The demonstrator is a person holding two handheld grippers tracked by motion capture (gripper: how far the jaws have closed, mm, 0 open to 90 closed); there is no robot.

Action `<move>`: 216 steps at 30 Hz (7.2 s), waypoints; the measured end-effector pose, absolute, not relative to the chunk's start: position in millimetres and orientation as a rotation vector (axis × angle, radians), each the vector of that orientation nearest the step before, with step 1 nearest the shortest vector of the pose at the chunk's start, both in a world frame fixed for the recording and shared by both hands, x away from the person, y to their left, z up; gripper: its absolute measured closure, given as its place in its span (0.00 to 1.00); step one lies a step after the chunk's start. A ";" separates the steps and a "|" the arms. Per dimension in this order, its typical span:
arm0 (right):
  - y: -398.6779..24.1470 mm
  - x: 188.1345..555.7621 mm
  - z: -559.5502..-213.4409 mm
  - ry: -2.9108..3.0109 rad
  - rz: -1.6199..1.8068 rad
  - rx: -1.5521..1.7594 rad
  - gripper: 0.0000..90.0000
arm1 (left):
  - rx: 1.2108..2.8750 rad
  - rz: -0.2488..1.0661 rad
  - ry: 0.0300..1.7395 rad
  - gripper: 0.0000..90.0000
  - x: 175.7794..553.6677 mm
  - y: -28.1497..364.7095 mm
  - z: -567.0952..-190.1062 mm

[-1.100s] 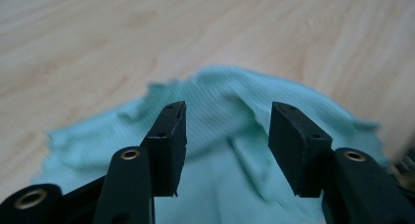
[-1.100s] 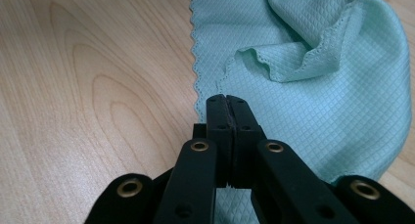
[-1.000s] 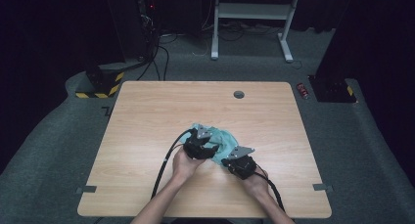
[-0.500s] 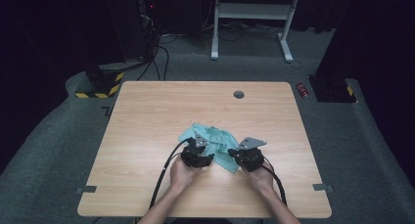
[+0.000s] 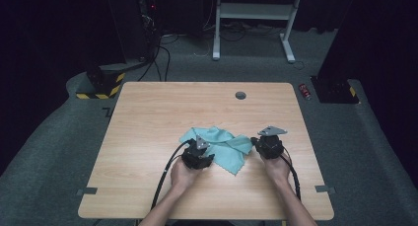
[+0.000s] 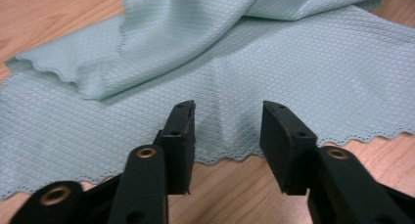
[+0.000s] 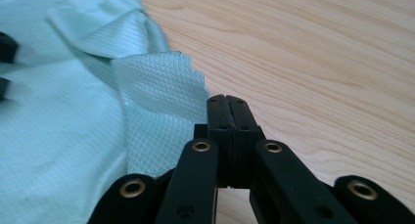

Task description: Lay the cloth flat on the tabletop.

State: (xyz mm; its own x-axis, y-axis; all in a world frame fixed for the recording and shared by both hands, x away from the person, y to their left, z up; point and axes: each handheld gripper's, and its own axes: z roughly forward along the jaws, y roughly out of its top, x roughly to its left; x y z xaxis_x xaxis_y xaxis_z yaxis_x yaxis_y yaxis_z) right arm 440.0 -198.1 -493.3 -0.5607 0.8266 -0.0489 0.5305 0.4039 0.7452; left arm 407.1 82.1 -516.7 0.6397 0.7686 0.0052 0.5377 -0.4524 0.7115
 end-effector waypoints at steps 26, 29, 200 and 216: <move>-168.5 420.8 -492.0 2.369 0.956 0.996 0.74 | 2.214 0.328 0.853 0.56 390.5 25.9 -516.3; -169.9 427.7 -499.0 2.404 0.904 1.023 0.81 | 2.230 0.354 0.834 0.66 390.6 26.8 -515.7; -161.5 448.9 -487.4 2.407 1.000 1.082 0.99 | 2.132 0.471 1.199 0.98 458.8 161.1 -491.9; -159.4 472.8 -493.1 2.327 1.036 1.197 0.80 | 2.093 0.504 1.270 0.61 461.6 153.5 -501.5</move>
